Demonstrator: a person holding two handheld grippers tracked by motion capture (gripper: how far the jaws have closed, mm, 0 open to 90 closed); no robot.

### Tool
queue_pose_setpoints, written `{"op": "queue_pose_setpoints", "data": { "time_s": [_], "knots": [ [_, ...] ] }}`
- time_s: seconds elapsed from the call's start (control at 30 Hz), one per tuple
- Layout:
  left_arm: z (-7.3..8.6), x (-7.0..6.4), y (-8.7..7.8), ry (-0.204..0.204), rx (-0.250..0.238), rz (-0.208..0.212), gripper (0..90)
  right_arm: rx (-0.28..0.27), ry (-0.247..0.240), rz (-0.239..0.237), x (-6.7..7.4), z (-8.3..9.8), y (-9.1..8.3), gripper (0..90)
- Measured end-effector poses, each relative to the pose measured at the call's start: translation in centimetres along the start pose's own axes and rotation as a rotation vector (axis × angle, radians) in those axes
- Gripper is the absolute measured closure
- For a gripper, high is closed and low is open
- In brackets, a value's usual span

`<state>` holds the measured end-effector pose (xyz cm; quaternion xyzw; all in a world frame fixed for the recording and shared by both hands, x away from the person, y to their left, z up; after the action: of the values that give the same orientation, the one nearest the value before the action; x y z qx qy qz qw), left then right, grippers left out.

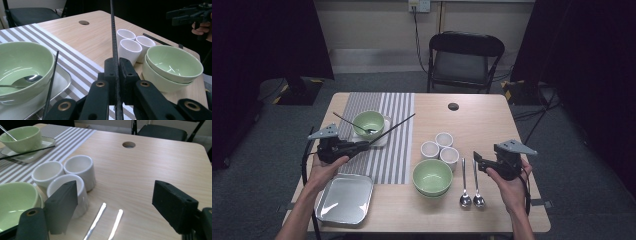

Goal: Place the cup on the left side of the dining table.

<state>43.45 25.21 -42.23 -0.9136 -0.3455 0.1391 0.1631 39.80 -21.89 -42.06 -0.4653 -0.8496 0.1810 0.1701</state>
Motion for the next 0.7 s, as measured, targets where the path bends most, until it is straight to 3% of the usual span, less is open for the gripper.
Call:
{"op": "queue_pose_setpoints", "data": {
  "time_s": [0.23,0.3,0.5,0.53,0.7],
  "knots": [
    [0.3,0.3,-0.3,0.0,0.003,-0.012,85.8,0.011,0.039,0.04,-1.4,2.4,-1.0,19.8],
    [0.5,0.5,-0.4,-0.001,0.003,-0.016,85.8,0.036,0.041,0.048,-1.8,3.4,-1.1,19.6],
    [2.1,1.8,-0.7,-0.03,0.033,-0.061,85.7,0.055,0.053,0.076,-3.2,5.5,-2.1,20.8],
    [2.4,2.1,-0.9,-0.039,0.032,-0.063,85.7,0.094,0.071,0.087,-3.9,6.6,-2.3,19.9],
    [3.1,2.8,-0.4,-0.052,0.056,-0.084,85.7,0.15,0.094,0.118,-5.3,8.8,-2.9,19.9]
  ]
}}
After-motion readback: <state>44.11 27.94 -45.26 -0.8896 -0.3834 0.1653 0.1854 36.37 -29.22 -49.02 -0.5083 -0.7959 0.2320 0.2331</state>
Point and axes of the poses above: each handheld gripper's, and its own axes: y roughly forward along the jaws, z roughly out of its underside, x roughly to its left, the point moved 4 cm from there along y, roughly forward along the jaws, and after that the axes turned 10 degrees about -z, right-handed, at the moved point
